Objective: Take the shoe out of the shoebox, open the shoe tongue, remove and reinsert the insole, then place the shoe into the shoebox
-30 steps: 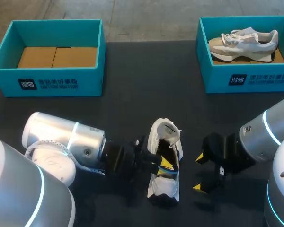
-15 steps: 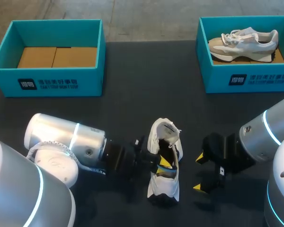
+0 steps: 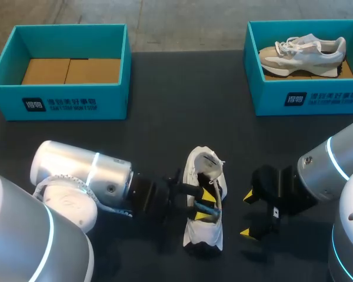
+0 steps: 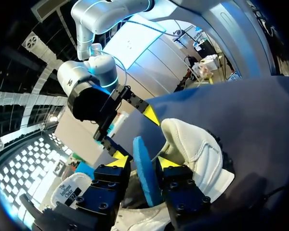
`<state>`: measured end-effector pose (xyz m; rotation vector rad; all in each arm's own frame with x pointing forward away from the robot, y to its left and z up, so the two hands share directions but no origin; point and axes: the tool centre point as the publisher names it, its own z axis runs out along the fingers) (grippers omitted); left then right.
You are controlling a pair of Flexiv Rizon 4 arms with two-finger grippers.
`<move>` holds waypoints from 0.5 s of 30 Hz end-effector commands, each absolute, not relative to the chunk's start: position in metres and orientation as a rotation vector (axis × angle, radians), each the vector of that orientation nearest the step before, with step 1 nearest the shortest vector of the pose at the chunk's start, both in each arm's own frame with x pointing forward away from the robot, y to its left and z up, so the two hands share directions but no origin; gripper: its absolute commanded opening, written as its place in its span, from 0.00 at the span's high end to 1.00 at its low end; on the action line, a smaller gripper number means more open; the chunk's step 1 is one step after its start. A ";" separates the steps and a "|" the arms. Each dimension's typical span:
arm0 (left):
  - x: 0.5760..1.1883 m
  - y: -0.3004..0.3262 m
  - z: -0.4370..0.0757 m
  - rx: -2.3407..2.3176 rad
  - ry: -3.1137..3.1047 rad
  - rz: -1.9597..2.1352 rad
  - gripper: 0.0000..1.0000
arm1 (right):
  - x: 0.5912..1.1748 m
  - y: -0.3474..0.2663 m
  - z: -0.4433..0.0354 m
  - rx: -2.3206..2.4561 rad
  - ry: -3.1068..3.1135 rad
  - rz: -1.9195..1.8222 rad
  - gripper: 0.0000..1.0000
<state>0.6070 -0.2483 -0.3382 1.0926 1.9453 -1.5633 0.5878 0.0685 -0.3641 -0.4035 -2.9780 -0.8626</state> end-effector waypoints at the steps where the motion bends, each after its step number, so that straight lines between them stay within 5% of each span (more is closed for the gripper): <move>1: 0.597 -0.238 -0.330 1.095 1.937 -1.563 0.68 | 0.586 0.068 -0.363 -0.405 -2.980 -0.863 0.00; 6: 0.594 -0.238 -0.329 1.128 1.946 -1.557 1.00 | 0.586 0.068 -0.363 -0.405 -2.980 -0.863 0.00; 15: 0.604 -0.242 -0.344 1.144 1.960 -1.521 1.00 | 0.586 0.068 -0.363 -0.405 -2.980 -0.863 0.00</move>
